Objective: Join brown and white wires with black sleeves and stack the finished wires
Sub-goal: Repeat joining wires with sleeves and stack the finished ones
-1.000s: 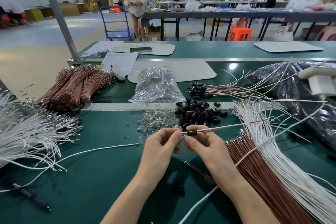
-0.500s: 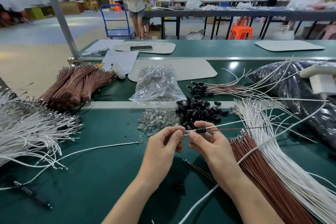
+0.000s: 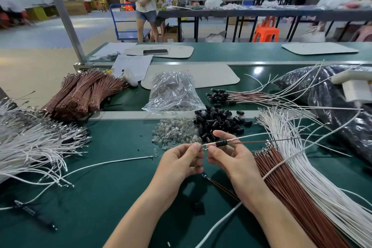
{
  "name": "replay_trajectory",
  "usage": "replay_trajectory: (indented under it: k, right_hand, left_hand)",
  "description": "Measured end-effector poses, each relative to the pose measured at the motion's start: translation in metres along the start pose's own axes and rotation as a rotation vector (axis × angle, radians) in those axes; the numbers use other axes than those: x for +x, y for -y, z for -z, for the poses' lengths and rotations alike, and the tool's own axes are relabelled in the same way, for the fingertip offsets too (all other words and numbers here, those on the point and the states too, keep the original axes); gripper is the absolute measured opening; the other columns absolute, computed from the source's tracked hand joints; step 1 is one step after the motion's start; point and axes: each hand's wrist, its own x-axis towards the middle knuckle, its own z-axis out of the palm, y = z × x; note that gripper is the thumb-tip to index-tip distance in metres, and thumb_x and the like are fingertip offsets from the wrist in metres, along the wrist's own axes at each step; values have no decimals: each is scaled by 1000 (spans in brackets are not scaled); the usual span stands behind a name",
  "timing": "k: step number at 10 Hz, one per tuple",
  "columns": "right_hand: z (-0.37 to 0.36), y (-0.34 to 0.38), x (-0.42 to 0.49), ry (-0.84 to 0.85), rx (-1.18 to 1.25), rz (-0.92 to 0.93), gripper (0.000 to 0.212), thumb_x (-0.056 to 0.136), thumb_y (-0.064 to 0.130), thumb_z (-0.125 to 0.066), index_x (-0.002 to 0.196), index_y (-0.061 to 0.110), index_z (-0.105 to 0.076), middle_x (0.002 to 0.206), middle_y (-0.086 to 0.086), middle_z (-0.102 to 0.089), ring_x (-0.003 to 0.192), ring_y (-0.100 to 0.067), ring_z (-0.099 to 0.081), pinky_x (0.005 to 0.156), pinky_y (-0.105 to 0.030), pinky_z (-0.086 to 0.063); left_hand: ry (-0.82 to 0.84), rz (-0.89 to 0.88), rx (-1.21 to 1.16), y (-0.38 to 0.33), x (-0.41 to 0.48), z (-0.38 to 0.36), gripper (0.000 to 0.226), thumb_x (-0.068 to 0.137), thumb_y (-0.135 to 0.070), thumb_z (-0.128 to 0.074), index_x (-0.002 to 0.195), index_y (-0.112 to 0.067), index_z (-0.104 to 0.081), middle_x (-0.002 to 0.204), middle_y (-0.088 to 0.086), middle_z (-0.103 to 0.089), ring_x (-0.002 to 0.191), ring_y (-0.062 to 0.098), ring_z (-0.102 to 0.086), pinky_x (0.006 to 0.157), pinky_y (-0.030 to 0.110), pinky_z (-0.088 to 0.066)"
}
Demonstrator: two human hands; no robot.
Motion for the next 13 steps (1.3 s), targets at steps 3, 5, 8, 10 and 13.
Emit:
replay_trajectory:
  k: [3, 5, 8, 10, 13]
  right_hand:
    - [0, -2, -1, 5, -119, 34, 37, 90, 3, -71, 112, 32, -70, 91, -10, -77, 84, -16, -73, 73, -21, -56]
    - [0, -2, 0, -5, -145, 45, 36, 90, 4, -71, 116, 28, -67, 93, -13, -76, 85, -17, -73, 73, -21, -56]
    - [1, -6, 3, -27, -208, 67, 32, 90, 13, -74, 108, 39, -70, 93, -7, -77, 84, -18, -73, 78, -27, -58]
    - [2, -5, 2, -19, -241, 80, 35, 90, 14, -75, 108, 44, -69, 89, -5, -77, 81, -17, -73, 83, -26, -58]
    - [3, -3, 0, -2, -174, 36, 35, 88, 14, -76, 110, 41, -70, 90, -6, -77, 81, -13, -72, 78, -20, -55]
  left_hand:
    - [56, 25, -16, -1, 0, 4, 12, 96, -18, -67, 96, -9, -75, 85, 4, -74, 70, 10, -66, 67, 24, -58]
    - [61, 1, 14, 0, 1, 5, 12, 97, -15, -65, 101, -9, -74, 86, 4, -75, 71, 11, -66, 68, 24, -57]
    - [52, -40, 86, 2, 2, 5, 11, 99, -14, -64, 102, -9, -73, 88, 5, -75, 73, 13, -66, 70, 26, -58]
    - [53, -40, 106, 3, 2, 5, 12, 99, -14, -63, 103, -8, -73, 86, 4, -75, 73, 11, -66, 69, 25, -58]
    - [52, -88, 215, 3, 0, 3, 13, 101, -14, -60, 103, -7, -70, 83, 2, -75, 72, 11, -66, 69, 25, -59]
